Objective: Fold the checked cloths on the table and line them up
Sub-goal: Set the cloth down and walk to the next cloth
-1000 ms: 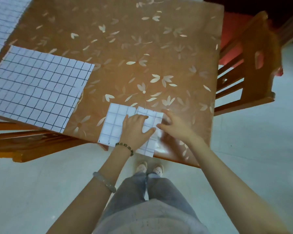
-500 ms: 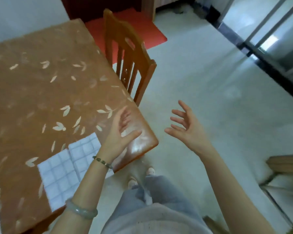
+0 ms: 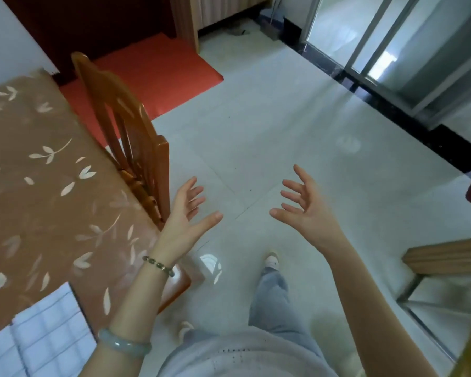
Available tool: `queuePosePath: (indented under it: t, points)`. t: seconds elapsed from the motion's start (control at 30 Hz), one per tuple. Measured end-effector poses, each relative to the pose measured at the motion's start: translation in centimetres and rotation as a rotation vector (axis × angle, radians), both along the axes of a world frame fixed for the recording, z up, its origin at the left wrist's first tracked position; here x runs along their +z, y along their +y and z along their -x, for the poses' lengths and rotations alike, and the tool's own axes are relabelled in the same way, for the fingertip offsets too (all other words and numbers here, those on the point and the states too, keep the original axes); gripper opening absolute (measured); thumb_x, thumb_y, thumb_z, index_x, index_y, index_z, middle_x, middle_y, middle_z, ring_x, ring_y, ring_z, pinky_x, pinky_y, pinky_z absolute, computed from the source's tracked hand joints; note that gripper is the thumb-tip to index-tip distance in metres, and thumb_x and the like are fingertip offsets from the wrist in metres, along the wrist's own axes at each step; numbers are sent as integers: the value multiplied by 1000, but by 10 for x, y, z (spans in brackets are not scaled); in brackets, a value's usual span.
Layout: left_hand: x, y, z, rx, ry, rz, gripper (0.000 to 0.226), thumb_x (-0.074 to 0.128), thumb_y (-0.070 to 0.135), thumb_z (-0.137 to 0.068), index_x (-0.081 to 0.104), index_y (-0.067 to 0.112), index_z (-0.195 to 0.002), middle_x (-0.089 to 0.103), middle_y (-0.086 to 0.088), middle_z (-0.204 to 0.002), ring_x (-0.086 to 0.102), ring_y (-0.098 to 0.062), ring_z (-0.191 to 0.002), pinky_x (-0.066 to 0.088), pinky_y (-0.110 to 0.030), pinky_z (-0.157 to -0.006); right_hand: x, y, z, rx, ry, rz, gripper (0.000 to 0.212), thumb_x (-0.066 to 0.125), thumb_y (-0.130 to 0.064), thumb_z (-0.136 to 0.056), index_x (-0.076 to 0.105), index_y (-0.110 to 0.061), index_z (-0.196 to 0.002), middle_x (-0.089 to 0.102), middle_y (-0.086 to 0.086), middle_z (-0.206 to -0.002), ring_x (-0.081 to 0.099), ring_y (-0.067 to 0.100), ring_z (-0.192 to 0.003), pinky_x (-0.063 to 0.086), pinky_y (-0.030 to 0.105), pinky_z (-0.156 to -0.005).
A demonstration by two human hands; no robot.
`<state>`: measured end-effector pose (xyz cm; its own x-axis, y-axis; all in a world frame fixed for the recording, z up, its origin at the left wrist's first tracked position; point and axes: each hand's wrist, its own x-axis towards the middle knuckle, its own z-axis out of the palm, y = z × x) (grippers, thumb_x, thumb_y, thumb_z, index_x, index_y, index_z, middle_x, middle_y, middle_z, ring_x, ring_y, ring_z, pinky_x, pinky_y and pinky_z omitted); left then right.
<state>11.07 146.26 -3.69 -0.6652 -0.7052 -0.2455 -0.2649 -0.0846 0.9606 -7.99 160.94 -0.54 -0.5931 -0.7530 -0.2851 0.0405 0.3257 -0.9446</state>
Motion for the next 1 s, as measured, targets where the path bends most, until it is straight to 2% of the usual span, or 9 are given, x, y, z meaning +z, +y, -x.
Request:
queuePosePath:
  t: [0.13, 0.23, 0.4, 0.5, 0.63, 0.73, 0.8, 0.9, 1.0]
  points:
    - [1, -11, 69, 95, -11, 22, 92, 80, 38, -71, 24, 28, -144, 40, 3, -140, 46, 1, -121, 35, -21, -105, 1, -19, 80, 70, 8, -2, 93, 78, -6, -75, 25, -29, -147, 46, 1, -136, 51, 13, -122, 46, 32, -101]
    - [8, -17, 120, 159, -6, 37, 89, 71, 34, -71, 23, 27, -145, 39, 4, -141, 45, 5, -118, 35, -13, -98, 6, -34, 139, 118, 25, -12, 92, 77, -6, -75, 24, -27, -148, 46, 2, -137, 51, 14, -122, 46, 32, -101]
    - [16, -36, 172, 292, 21, 44, 88, 71, 32, -69, 25, 26, -144, 42, 2, -141, 46, -1, -123, 36, -20, -104, 12, -80, 206, 221, 8, -12, 91, 76, -4, -76, 25, -27, -147, 47, 4, -137, 51, 15, -121, 45, 33, -101]
    - [17, -64, 191, 380, 22, 66, 84, 71, 29, -71, 27, 26, -142, 43, 2, -140, 47, 2, -121, 38, -17, -101, 9, -119, 228, 272, 0, -5, 91, 76, -3, -76, 25, -28, -146, 47, 3, -136, 52, 14, -121, 45, 32, -101]
    - [10, -113, 207, 454, -2, 85, 80, 72, 20, -78, 26, 27, -143, 42, 4, -140, 46, 6, -118, 37, -15, -99, 2, -184, 248, 366, -2, -12, 91, 76, -2, -76, 24, -27, -146, 47, 3, -136, 51, 15, -122, 45, 33, -102]
    - [1, -162, 215, 518, -5, 73, 84, 72, 30, -72, 26, 29, -142, 41, 3, -141, 46, 1, -122, 37, -23, -104, -4, -248, 261, 448, 4, -9, 91, 76, -4, -76, 24, -28, -146, 46, 3, -137, 51, 15, -122, 45, 33, -102]
    - [-5, -201, 223, 546, -10, 78, 84, 73, 27, -74, 26, 28, -144, 41, 4, -141, 46, -2, -123, 36, -25, -106, -8, -296, 269, 467, 12, -1, 91, 76, -4, -76, 24, -27, -147, 46, 3, -137, 51, 14, -122, 45, 31, -101]
    - [-9, -262, 236, 556, -23, 91, 83, 73, 18, -78, 24, 26, -145, 40, 4, -142, 46, -6, -125, 35, -24, -107, -7, -373, 280, 496, 10, 7, 93, 77, -3, -74, 25, -26, -148, 47, 3, -137, 53, 13, -120, 46, 29, -99]
    - [-3, -319, 242, 589, -16, 89, 84, 74, 14, -77, 24, 28, -144, 41, 4, -141, 46, -3, -123, 35, -21, -106, 1, -446, 286, 535, -9, 21, 93, 77, -1, -74, 26, -27, -147, 49, 2, -136, 53, 13, -120, 47, 28, -99]
